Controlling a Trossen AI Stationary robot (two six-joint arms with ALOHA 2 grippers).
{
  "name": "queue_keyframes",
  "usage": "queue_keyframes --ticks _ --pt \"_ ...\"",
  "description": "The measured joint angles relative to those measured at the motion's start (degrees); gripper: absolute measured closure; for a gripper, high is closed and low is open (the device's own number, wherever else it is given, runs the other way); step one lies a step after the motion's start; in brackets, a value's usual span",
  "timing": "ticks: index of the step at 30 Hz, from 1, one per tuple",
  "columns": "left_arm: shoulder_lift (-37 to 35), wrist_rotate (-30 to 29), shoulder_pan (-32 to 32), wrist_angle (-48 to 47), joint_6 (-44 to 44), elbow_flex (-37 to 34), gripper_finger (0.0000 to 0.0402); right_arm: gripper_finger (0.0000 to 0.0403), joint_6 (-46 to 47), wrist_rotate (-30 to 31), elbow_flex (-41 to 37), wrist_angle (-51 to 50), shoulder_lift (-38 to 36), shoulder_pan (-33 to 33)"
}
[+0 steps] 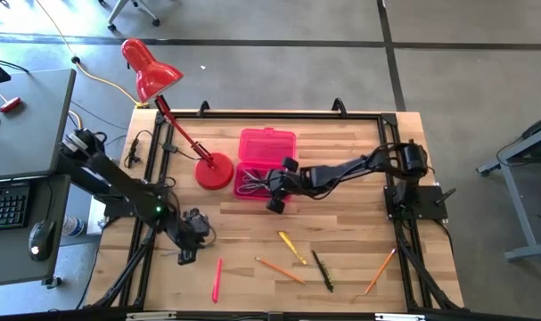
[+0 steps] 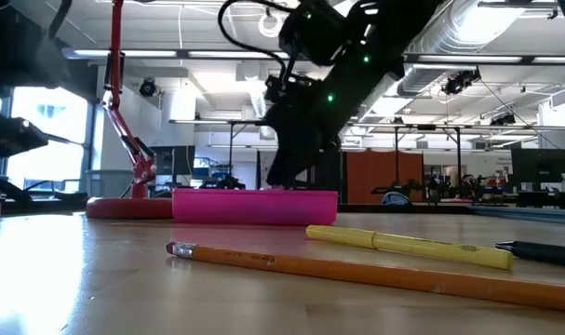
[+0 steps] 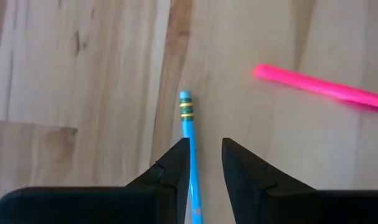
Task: Pick & place school supplies into a supply box
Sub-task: Put the light blue pencil into the pink supply box
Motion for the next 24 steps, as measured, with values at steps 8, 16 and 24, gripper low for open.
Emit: queue_keyframes --ticks 8,16,24 --pt "9.4 -4.38 -1.73 5.45 -1.33 0.19 0.0277 0.0296 0.01 0.0 0.0 1.68 -1.78 0.0" --pt "13.18 -8.04 -1.79 6.36 -1.31 0.33 0.0285 0.0295 0.39 -1.88 0.0 2.8 -1.94 0.02" --pt "13.52 -17.44 -1.21 9.45 5.3 0.03 0.0387 0.0295 1.98 -1.92 0.0 5.37 -1.96 1.23"
